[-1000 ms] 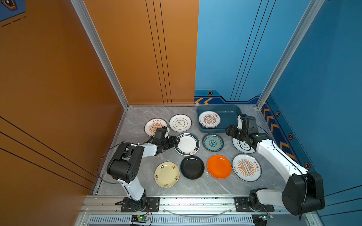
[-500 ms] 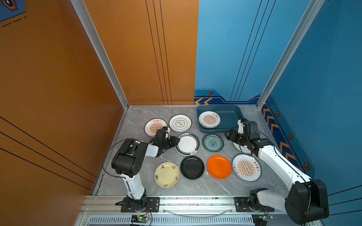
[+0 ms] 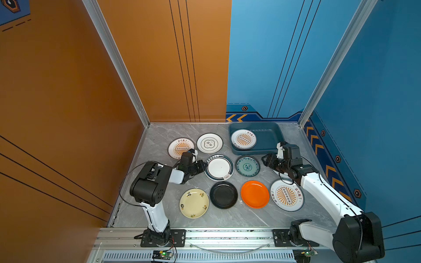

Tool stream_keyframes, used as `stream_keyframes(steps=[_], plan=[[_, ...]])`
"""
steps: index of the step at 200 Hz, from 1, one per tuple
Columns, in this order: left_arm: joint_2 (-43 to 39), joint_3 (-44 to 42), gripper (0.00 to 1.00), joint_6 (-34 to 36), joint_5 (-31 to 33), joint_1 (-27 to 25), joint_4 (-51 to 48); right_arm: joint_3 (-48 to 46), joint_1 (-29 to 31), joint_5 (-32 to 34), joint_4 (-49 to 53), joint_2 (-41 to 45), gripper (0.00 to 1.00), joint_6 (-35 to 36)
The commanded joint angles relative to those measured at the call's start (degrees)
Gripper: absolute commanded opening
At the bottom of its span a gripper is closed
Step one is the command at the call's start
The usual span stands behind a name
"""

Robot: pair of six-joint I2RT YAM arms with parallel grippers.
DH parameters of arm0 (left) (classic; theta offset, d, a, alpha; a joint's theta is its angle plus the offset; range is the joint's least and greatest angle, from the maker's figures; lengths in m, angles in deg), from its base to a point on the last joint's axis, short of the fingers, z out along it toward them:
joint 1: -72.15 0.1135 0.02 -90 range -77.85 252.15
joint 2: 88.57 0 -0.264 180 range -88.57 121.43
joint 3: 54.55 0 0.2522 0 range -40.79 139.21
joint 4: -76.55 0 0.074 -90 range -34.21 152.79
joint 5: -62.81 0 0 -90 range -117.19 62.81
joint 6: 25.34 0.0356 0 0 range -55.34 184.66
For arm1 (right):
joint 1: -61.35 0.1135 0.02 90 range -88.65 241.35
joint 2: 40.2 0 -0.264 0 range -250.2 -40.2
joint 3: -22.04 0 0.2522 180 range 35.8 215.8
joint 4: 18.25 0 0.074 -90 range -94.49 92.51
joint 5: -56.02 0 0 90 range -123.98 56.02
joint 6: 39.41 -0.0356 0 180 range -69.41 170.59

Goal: Place the plates into the plastic bin on the countertop
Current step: 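Grasp the green-rimmed white plate's edge with the left gripper while the right gripper returns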

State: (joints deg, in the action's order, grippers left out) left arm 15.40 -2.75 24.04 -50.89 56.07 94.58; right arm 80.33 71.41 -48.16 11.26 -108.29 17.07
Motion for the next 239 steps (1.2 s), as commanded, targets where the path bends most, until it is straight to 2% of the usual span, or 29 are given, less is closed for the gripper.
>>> stream_keyframes(steps=[1, 17, 77, 137, 179, 239], plan=[[3.18, -2.10, 0.05, 1.16, 2.01, 0.23, -13.48, -1.66, 0.29, -1.52, -1.58, 1.21, 0.62, -0.76], [2.54, -1.75, 0.00, 1.00, 1.66, 0.51, -13.68, -2.12, 0.50, -2.70, -2.16, 1.05, 0.62, -0.93], [-5.15, -1.01, 0.00, 1.89, 1.49, 1.48, -19.78, -2.44, 3.05, -11.58, -7.08, -1.49, 0.65, -1.36], [-17.07, 0.36, 0.00, 4.26, 1.28, 3.71, -28.96, -1.95, 7.45, -13.42, -10.89, -4.69, 0.66, -1.73], [-24.05, 0.23, 0.00, 3.39, -1.84, 6.73, -31.54, -1.56, 10.19, -14.68, -13.20, -7.01, 0.66, -1.67], [-29.75, 0.23, 0.00, 0.28, -7.75, 10.09, -31.48, -0.90, 12.48, -23.25, -27.60, -17.07, 0.67, -7.20]])
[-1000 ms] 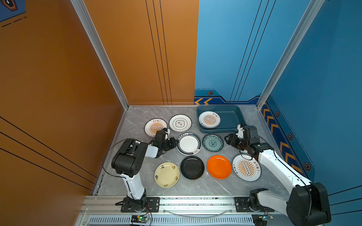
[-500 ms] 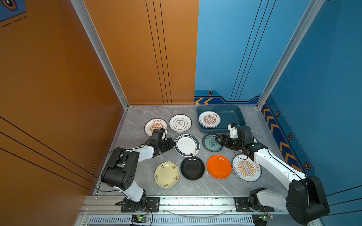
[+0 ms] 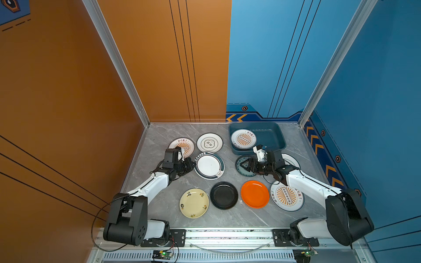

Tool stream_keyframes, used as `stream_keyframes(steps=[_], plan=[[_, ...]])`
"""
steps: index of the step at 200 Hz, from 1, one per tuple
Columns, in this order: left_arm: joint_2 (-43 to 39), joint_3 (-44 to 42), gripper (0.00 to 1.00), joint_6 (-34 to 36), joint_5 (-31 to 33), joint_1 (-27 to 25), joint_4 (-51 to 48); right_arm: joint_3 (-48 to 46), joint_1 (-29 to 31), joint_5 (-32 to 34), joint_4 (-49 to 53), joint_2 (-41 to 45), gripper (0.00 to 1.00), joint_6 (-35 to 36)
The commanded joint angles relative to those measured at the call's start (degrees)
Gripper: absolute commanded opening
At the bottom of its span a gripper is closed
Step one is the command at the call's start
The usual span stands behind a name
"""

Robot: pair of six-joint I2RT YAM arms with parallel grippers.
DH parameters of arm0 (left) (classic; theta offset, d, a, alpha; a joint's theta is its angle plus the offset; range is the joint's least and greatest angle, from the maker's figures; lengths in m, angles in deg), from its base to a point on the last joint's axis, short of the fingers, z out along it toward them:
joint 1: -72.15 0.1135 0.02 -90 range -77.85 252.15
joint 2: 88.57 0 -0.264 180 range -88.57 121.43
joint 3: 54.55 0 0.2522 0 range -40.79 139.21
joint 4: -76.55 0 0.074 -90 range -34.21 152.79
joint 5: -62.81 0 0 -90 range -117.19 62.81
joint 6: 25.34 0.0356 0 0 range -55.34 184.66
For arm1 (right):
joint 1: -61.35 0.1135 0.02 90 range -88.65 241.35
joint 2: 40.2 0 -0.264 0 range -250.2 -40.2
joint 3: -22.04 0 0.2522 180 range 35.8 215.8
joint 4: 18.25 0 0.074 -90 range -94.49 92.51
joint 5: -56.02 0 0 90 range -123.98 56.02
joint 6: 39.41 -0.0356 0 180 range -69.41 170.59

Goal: Place the plates into the plastic bin on the countertop
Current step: 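Grasp the green-rimmed white plate's edge with the left gripper while the right gripper returns, then tilt the green-rimmed plate up with the left gripper while the right gripper grasps its rim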

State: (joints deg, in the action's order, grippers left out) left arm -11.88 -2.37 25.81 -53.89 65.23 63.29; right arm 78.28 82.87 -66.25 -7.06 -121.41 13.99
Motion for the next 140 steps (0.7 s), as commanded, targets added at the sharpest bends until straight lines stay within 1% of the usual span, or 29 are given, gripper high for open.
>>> stream_keyframes(steps=[1, 33, 91, 140], plan=[[-2.58, -0.16, 0.00, -1.49, -4.76, 0.94, -0.21, 1.27, 1.09, -5.25, -9.60, -4.13, 0.67, -4.28], [-5.24, -0.17, 0.00, -1.56, -5.07, 1.18, -1.78, 2.75, 3.70, -6.97, -17.04, -8.31, 0.67, -7.12], [-6.80, -0.36, 0.00, -2.65, -7.53, 1.56, -1.75, 8.45, 8.74, -6.31, -18.72, -15.42, 0.67, -8.43], [-7.39, -0.85, 0.00, -4.37, -8.89, 1.29, 0.08, 11.00, 10.93, -7.10, -24.03, -21.09, 0.64, -12.47]])
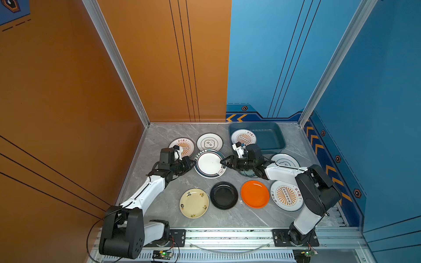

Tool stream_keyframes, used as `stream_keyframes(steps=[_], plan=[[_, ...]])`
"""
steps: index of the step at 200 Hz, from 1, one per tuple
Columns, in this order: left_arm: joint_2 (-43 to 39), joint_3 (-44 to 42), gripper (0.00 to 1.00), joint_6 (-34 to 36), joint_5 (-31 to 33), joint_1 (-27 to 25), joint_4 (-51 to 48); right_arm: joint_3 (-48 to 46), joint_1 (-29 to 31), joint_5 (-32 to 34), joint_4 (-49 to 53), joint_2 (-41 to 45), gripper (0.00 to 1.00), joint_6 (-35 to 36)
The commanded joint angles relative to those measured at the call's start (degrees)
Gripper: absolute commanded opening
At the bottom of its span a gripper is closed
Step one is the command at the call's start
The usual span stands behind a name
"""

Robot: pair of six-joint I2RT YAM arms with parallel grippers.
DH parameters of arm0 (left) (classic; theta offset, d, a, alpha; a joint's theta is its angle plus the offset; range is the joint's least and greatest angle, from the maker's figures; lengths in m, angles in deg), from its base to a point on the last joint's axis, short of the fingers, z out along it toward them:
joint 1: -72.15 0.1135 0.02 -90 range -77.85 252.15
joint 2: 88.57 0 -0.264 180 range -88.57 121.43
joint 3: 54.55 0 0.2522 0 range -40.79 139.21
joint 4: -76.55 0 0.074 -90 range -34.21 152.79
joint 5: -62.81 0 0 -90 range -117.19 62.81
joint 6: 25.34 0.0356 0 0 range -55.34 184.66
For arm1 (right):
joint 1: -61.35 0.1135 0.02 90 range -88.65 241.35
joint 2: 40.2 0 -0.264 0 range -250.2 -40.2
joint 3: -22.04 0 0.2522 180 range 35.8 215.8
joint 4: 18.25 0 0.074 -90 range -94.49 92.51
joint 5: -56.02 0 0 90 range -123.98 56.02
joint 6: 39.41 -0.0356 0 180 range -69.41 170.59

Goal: Place the plates into the plastic bin on the countertop
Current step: 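Tilt the green-rimmed plate up with the left gripper while the right gripper grasps its rim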

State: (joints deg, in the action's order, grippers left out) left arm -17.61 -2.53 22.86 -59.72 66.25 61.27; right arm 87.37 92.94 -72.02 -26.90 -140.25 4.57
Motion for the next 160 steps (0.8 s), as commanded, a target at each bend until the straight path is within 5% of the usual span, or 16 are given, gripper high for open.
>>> stream_keyframes(steps=[1, 71, 160], plan=[[-1.68, -0.72, 0.00, -1.43, -3.06, 0.27, 2.11, 1.93, 0.89, -1.38, -4.29, -2.34, 0.64, -3.12], [-1.48, -1.85, 0.00, -0.79, -2.61, -0.09, 2.49, 2.77, 1.87, -3.31, -12.68, -6.21, 0.35, -9.46], [-1.50, -2.00, 0.04, 1.89, -1.27, -0.44, 0.78, 3.69, 1.73, -3.55, -10.34, -4.13, 0.03, -9.85]])
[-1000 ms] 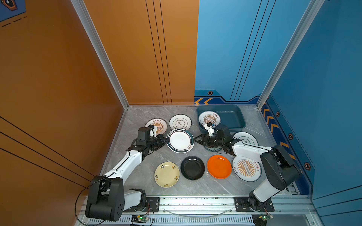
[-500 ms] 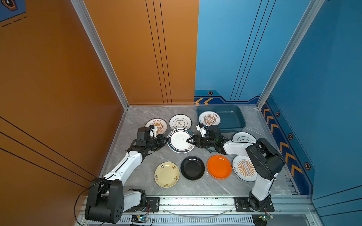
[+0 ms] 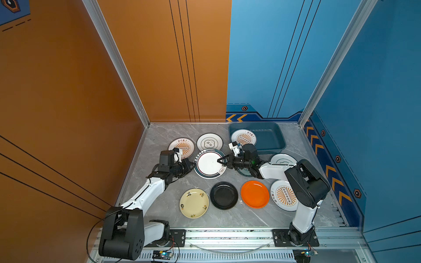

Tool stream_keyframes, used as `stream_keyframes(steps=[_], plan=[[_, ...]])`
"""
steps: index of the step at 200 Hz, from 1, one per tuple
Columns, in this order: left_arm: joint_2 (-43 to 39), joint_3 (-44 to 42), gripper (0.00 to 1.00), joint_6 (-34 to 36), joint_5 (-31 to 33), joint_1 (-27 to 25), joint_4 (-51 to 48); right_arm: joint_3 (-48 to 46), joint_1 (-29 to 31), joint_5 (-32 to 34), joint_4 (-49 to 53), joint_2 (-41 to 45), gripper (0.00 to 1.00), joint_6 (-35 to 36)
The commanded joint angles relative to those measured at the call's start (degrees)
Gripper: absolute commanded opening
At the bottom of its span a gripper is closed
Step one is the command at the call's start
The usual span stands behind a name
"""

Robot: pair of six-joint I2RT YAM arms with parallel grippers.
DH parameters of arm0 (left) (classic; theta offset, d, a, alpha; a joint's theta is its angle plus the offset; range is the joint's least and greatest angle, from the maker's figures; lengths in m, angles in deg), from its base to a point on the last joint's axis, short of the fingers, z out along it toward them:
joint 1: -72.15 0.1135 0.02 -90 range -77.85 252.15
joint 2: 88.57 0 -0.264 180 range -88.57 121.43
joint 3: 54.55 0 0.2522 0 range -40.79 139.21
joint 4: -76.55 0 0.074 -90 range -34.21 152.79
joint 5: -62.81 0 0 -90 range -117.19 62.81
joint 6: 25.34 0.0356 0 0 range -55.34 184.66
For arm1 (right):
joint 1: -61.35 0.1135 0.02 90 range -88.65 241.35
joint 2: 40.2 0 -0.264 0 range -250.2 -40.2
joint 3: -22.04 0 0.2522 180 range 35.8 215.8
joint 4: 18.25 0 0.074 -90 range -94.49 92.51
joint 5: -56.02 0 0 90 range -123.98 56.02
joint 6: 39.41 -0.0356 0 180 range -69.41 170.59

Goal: Place the plates into the plastic bin on the countertop
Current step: 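Tilt the green-rimmed plate up with the left gripper while the right gripper grasps its rim, then carry the green-rimmed plate to the teal bin with the right gripper while the left withdraws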

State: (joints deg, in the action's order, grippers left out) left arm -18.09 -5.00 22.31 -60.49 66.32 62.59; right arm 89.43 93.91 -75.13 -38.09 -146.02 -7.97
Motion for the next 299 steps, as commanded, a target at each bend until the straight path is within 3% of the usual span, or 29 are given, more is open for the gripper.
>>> stream_keyframes(steps=[1, 24, 57, 70, 76, 115, 184, 299], plan=[[-1.03, 0.49, 0.05, 2.44, -0.44, -0.50, -0.60, 1.69, 0.76, -0.39, 0.97, 1.74, 0.03, 2.77], [-1.59, 0.51, 0.25, 3.27, -0.02, -0.50, -1.75, 3.17, 0.20, 0.42, 6.85, 3.72, 0.00, 5.46], [-4.04, 0.51, 0.62, 6.26, 3.25, -0.37, -6.48, 9.73, -1.62, 4.86, 25.64, 7.54, 0.00, 14.96], [-5.33, 0.36, 0.84, 7.61, 5.79, -0.33, -8.71, 12.98, -3.06, 6.54, 32.15, 8.50, 0.00, 17.96], [-5.93, 0.12, 1.00, 7.95, 7.21, -0.26, -9.42, 14.28, -3.92, 7.13, 34.69, 8.96, 0.00, 19.05], [-10.15, -3.32, 0.98, 6.12, 14.83, 1.74, -8.97, 23.07, -11.65, 13.34, 47.97, 9.81, 0.00, 22.45], [-6.03, -4.65, 0.98, 2.49, 14.90, 8.02, -6.94, 38.73, -24.18, 21.45, 57.64, -1.19, 0.00, 23.54], [-4.65, -7.84, 0.98, 0.00, 14.01, 16.61, -2.46, 51.60, -27.72, 22.57, 61.14, -19.70, 0.00, 24.18]])
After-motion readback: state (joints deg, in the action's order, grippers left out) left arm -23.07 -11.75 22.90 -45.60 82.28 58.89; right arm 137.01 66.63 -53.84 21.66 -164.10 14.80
